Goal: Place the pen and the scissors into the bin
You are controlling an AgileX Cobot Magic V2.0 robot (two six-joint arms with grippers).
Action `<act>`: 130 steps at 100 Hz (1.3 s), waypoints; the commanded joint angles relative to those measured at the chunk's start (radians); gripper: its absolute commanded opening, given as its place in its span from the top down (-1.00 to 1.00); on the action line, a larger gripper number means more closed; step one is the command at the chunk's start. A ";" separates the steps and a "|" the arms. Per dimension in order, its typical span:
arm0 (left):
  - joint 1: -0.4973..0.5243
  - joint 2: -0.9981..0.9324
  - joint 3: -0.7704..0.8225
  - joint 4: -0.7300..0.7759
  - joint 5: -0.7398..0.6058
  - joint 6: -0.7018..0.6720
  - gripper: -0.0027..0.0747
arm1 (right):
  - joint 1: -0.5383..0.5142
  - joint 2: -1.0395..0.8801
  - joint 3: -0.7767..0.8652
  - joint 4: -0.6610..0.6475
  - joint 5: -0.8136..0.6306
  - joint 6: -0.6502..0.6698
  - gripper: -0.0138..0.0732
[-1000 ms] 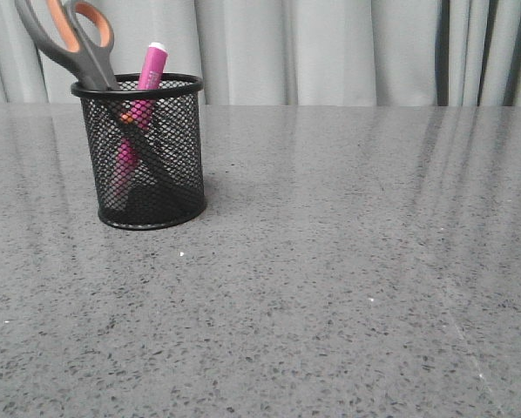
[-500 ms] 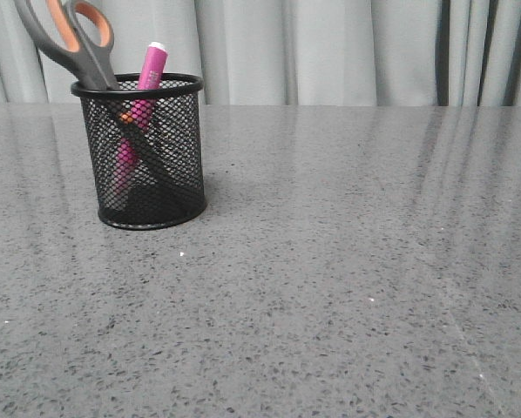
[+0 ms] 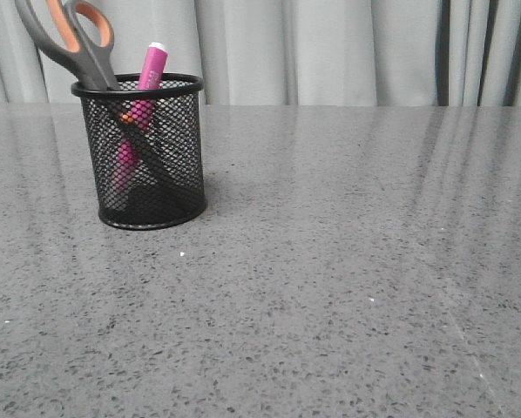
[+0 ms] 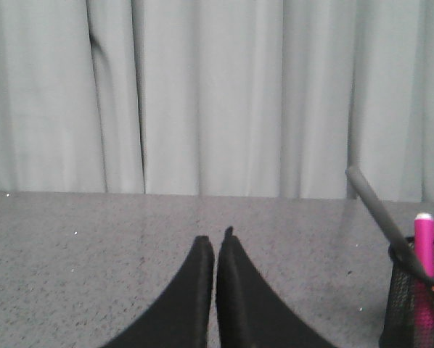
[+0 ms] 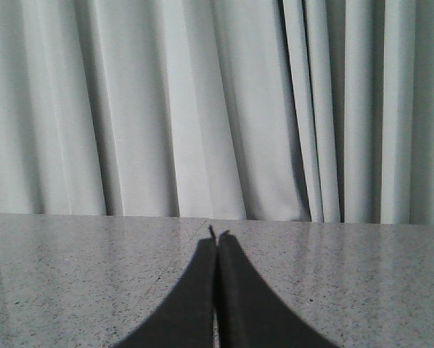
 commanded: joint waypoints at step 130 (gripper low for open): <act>0.066 -0.114 0.224 -0.037 -0.120 -0.008 0.99 | -0.004 0.006 -0.026 0.010 -0.062 -0.011 0.86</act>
